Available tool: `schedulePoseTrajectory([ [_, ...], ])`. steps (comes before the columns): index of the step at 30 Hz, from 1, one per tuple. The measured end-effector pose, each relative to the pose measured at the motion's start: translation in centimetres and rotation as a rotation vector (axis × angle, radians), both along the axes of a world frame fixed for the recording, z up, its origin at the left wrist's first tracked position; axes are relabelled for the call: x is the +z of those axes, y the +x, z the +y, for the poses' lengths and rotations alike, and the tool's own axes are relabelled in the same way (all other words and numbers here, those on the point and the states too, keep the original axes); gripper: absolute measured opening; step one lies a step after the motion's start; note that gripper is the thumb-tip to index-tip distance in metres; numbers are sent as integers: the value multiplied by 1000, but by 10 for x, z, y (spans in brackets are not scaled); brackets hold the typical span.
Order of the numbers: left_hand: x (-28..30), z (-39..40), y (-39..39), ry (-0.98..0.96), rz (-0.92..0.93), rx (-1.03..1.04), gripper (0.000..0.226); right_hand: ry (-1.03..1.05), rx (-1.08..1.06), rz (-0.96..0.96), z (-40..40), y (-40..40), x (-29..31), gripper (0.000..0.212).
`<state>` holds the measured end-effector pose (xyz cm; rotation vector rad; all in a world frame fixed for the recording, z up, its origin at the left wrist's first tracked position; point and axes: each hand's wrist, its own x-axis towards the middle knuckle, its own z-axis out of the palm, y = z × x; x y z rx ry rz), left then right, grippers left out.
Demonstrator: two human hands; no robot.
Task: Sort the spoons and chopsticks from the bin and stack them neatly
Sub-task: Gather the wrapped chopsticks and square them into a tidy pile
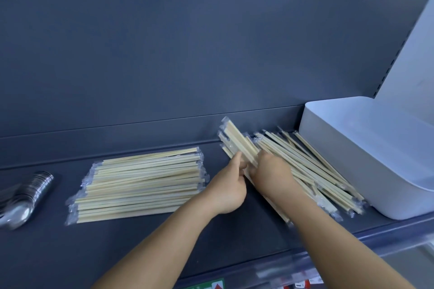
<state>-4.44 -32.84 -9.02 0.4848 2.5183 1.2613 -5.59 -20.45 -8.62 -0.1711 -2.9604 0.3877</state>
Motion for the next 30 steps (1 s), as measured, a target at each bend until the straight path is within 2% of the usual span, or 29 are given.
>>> schedulePoseTrajectory([
  [4, 25, -2, -1, 229, 49, 27, 54, -283, 4, 120, 8, -1, 33, 11],
  [7, 54, -5, -2, 416, 169, 59, 52, -584, 44, 256, 11, 4, 61, 7],
  [11, 90, -10, -2, 540, 251, 95, 56, -858, 132, 365, 2, 13, 82, 7],
  [14, 105, -14, -3, 634, 159, 199, 61, -934, 220, 392, -10, 17, 85, 8],
  [16, 114, -19, -4, 681, 87, 251, 45, -958, 278, 372, -20, 20, 82, 6],
  [18, 119, -25, -4, 726, 74, 222, 23, -965, 331, 346, -31, 21, 77, 5],
  [19, 119, -29, -3, 730, 78, 206, 21, -967, 346, 334, -34, 22, 75, 5],
  [24, 114, -46, 9, 668, 116, 126, 24, -1000, 485, 228, -47, 25, 75, 16],
  [30, 120, -70, 15, 644, 128, -66, 23, -1195, 665, 66, -54, 31, 78, 22],
])
